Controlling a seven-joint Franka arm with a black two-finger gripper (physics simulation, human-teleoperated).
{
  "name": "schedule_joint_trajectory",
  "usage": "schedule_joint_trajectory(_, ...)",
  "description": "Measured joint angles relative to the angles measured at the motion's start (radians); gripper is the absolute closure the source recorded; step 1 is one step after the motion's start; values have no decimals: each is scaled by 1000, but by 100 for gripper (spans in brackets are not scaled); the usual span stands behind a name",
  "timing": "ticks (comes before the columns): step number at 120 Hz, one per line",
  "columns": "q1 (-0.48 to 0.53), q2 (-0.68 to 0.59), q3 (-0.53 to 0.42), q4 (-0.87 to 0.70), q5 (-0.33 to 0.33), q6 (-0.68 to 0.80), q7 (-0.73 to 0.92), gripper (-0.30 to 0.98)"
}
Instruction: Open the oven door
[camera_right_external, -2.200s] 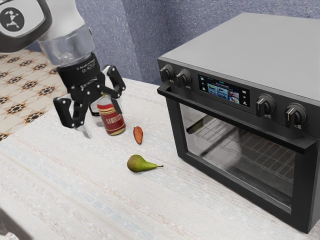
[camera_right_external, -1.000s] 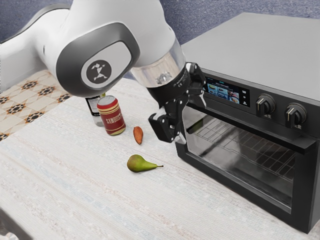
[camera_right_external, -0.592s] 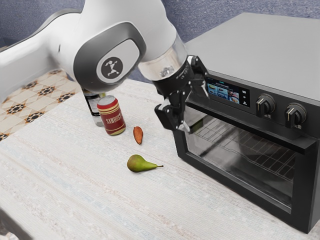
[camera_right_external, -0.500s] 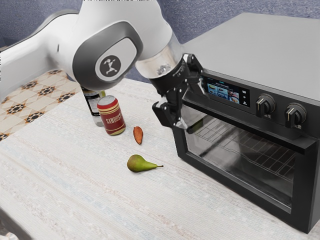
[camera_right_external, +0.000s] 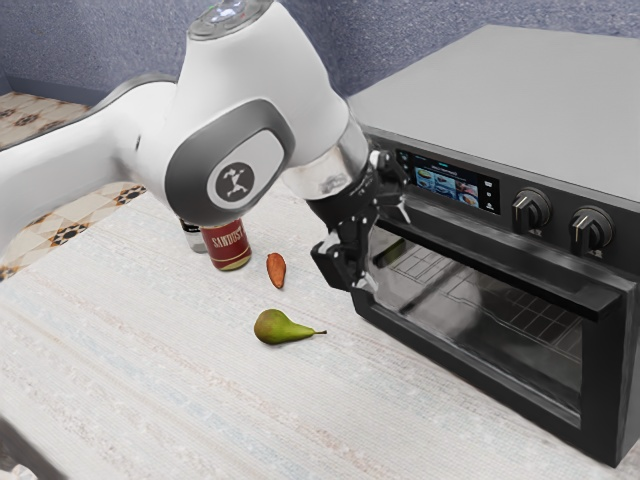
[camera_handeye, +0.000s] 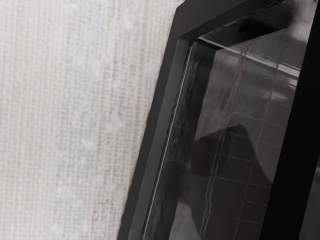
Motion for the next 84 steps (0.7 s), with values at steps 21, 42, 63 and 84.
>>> schedule_joint_trajectory(21,42,-159,-37,-178,-13,45,-3,0)
schedule_joint_trajectory(42,166,-388,-124,-425,-89,96,-11,0)
schedule_joint_trajectory(63,240,-554,-209,-527,-132,125,-26,0)
schedule_joint_trajectory(84,253,-288,-31,-79,-190,-103,-95,0)
